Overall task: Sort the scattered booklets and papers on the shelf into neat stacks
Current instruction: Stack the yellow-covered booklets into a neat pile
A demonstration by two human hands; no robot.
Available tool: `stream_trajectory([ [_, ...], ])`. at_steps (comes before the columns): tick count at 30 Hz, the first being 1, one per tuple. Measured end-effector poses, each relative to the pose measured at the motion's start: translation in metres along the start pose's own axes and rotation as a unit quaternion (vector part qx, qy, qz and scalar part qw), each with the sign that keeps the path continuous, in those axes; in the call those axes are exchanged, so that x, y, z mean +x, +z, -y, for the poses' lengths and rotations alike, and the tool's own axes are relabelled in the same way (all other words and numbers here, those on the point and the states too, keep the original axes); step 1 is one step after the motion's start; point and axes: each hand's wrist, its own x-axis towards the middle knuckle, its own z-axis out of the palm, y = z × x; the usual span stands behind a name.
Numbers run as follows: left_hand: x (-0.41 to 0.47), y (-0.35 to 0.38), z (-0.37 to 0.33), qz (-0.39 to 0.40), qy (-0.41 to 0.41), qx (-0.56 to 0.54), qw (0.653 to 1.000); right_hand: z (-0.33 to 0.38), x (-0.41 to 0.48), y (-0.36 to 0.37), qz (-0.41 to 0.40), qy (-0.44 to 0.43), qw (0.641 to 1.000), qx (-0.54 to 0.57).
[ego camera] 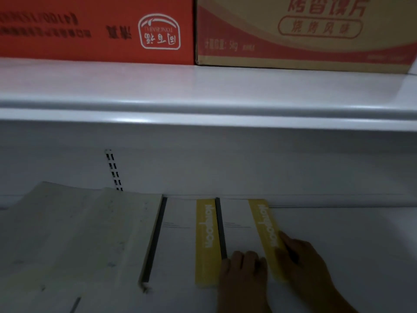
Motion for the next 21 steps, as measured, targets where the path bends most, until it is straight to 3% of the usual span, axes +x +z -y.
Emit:
stream_trajectory([
  [4, -0.002, -0.003, 0.002, 0.003, -0.013, -0.002, 1.0, 0.002, 0.0, 0.002, -0.001, -0.002, 1.0, -0.012],
  [8, -0.008, -0.01, -0.003, 0.068, -0.011, 0.009, 0.998, 0.0, -0.002, 0.006, -0.046, -0.012, 0.999, 0.023],
  [13, -0.013, -0.03, -0.008, 0.17, 0.001, 0.032, 0.985, -0.005, 0.002, 0.01, -0.042, -0.017, 0.998, 0.053],
  [17, -0.033, -0.062, 0.005, 0.179, 0.045, -0.023, 0.983, 0.004, -0.005, 0.001, 0.017, -0.028, 0.999, 0.026],
  [20, -0.049, -0.107, 0.026, 0.172, 0.015, -0.034, 0.984, 0.016, -0.021, -0.011, 0.07, -0.045, 0.996, -0.018],
  [21, -0.052, -0.123, 0.033, 0.204, -0.002, -0.02, 0.979, 0.016, -0.028, -0.014, 0.073, -0.047, 0.996, -0.029],
])
